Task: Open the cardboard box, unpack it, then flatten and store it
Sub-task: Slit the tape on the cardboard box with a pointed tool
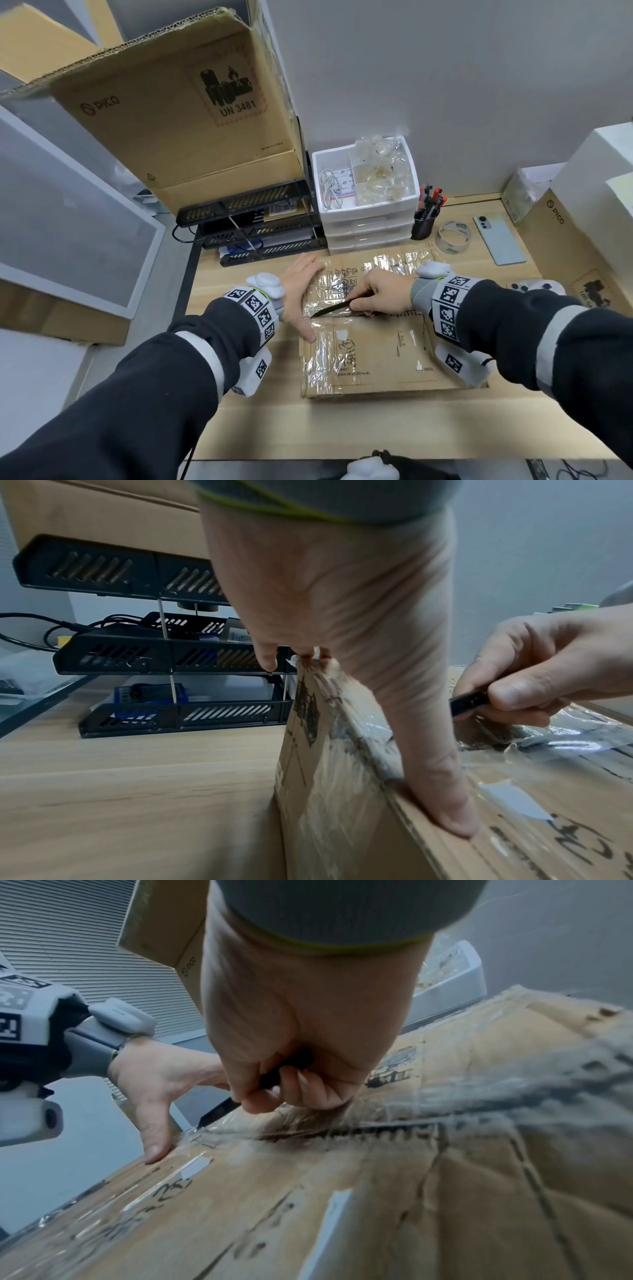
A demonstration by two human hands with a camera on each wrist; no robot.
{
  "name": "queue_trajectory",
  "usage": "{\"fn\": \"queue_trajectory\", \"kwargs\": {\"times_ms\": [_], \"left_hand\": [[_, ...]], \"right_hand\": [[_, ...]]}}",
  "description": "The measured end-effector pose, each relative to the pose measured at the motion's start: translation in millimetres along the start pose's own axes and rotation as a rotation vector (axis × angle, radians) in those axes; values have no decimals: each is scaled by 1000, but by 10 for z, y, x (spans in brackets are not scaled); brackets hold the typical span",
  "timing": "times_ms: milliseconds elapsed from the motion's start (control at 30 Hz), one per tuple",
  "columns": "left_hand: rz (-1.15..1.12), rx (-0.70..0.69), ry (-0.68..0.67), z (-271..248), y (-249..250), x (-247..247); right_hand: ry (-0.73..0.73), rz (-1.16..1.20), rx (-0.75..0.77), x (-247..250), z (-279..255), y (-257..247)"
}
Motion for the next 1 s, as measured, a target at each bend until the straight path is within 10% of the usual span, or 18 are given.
{"fn": "queue_trajectory", "kwargs": {"times_ms": [1000], "left_hand": [[118,78,-42,50,20,-22]], "right_hand": [[56,-359,104,-106,-81,-119]]}}
Point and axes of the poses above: each hand's wrist, its own z-axis towards the middle knuckle, its own x-axis out of the back of the hand, y = z × x, the point moved 5 cm from there along z, towards the middle knuckle, and after that the axes turned 2 degrees about -z, right-handed, at the moved point
